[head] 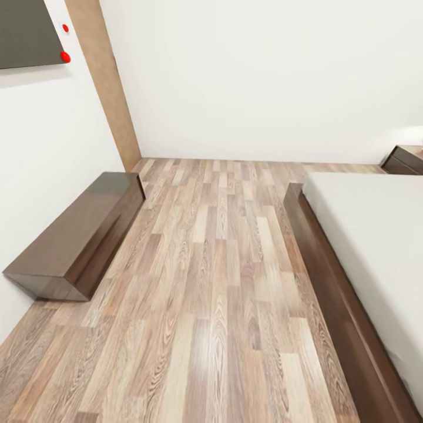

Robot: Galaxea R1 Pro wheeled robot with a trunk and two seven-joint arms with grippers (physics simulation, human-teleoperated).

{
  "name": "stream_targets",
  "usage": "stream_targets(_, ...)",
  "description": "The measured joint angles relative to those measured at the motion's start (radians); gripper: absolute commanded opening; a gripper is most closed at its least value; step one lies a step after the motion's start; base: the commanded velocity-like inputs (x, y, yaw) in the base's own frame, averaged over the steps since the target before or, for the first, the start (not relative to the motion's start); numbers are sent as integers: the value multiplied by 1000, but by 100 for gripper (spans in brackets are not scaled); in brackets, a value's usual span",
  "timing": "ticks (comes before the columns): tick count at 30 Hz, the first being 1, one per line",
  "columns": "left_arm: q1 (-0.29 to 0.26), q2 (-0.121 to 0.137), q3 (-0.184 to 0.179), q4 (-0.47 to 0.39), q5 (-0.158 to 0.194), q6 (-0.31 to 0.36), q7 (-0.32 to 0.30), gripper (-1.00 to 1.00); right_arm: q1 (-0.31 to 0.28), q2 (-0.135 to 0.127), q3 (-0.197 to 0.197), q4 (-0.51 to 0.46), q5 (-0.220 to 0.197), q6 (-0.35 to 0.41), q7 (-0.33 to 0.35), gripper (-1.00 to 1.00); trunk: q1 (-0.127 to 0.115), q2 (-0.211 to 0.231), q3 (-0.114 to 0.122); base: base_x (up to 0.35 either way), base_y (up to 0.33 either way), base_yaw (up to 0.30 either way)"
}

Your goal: In the bedroom, move the book from the bed onto either nightstand, and place the two sandals side by side next to the bed.

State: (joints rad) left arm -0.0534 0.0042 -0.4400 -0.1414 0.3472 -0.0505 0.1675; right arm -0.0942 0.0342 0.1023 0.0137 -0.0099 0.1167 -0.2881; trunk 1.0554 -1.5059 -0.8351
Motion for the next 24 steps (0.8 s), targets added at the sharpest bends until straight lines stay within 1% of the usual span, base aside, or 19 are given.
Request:
stream_targets(10, 0, 0, -1, 0, -1, 0, -10, 100, 0, -1, 0, 0, 0, 0, 0, 100, 0, 0, 0, 215, 0, 0)
stream_targets(24, 0, 0, -3, 0, -2, -1, -15, 100, 0, 0, 0, 0, 0, 0, 0, 100, 0, 0, 0, 186, 0, 0)
